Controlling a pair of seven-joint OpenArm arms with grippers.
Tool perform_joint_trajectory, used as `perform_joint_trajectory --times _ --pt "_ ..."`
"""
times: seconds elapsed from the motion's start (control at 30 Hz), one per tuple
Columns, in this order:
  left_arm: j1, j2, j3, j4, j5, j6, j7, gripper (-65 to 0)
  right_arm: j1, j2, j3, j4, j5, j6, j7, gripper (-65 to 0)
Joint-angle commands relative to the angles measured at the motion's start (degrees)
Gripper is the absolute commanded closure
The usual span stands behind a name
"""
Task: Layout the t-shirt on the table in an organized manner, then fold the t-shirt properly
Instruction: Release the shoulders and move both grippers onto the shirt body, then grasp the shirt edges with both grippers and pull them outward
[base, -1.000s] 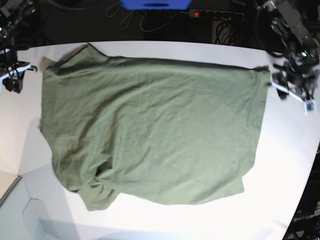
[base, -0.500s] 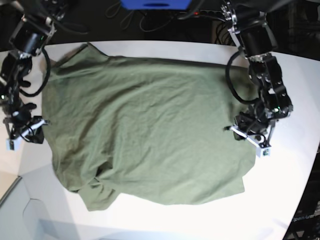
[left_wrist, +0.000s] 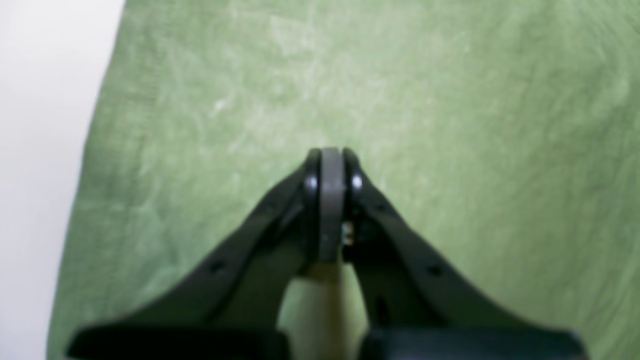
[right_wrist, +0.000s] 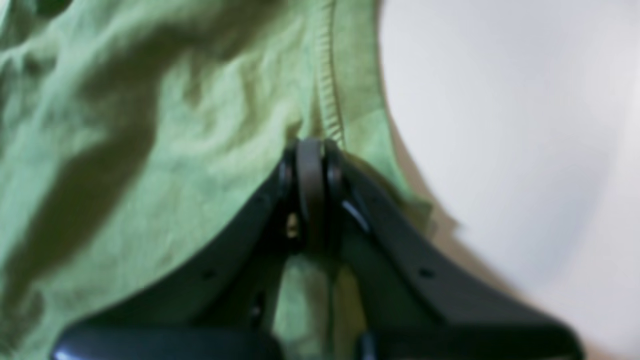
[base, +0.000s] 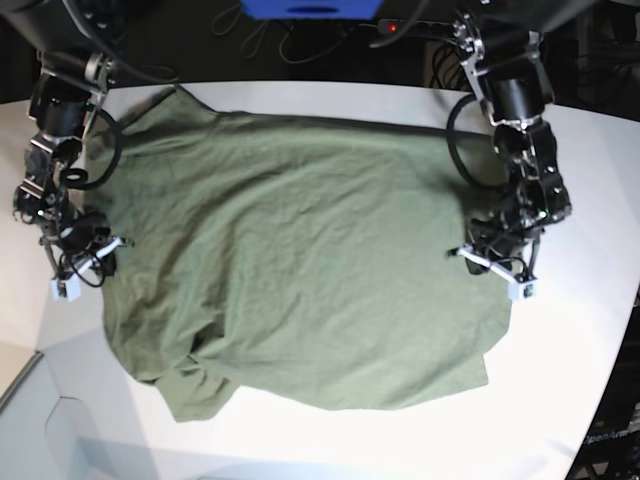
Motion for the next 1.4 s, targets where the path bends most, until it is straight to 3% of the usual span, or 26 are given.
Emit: perform_joint_trajectory --times 0.0,0.27,0.4,0.57,0.67,0.97,1.2,1.37 --pt "1.4 -1.4 -0.1 0.5 1.7 0.6 2.3 -0.1 -0.5 0.9 0.4 1.9 -0.3 0.1 0.2 0.0" --pt "12.4 -5.7 -0.5 12.6 1.1 0.2 2.3 -0.1 -15.2 -0.1 0.4 18.4 -0.3 0.1 0.1 0.0" --pt "16.7 -5.2 -0.2 22.5 1.1 0.1 2.4 -0.1 -20.4 -2.5 0.4 27.7 -0.6 0.1 0.1 0.0" --pt "16.6 -2.7 -0.6 33.0 1.0 0.1 7.8 -0.1 -22.0 -5.1 2.6 36.7 -0.6 0.1 0.1 0.0" --pt "13.1 -2.0 -0.1 32.1 1.5 0.1 8.2 -0.1 -20.9 -6.7 3.8 38.1 -0.6 0.1 0.1 0.0" --pt "2.9 -1.0 -0.1 8.2 1.5 0.1 8.1 -0.1 -19.2 -7.6 2.9 34.4 -0.7 0.1 0.0 0.0" --pt "8.9 -1.3 -0.1 8.6 1.7 0.1 9.0 -0.1 -19.2 -7.2 2.4 33.9 -0.7 0.1 0.0 0.0" --pt "13.4 -2.0 -0.3 9.0 1.7 0.1 14.4 -0.1 -19.2 -7.2 2.4 33.9 -0.7 0.1 0.0 0.0"
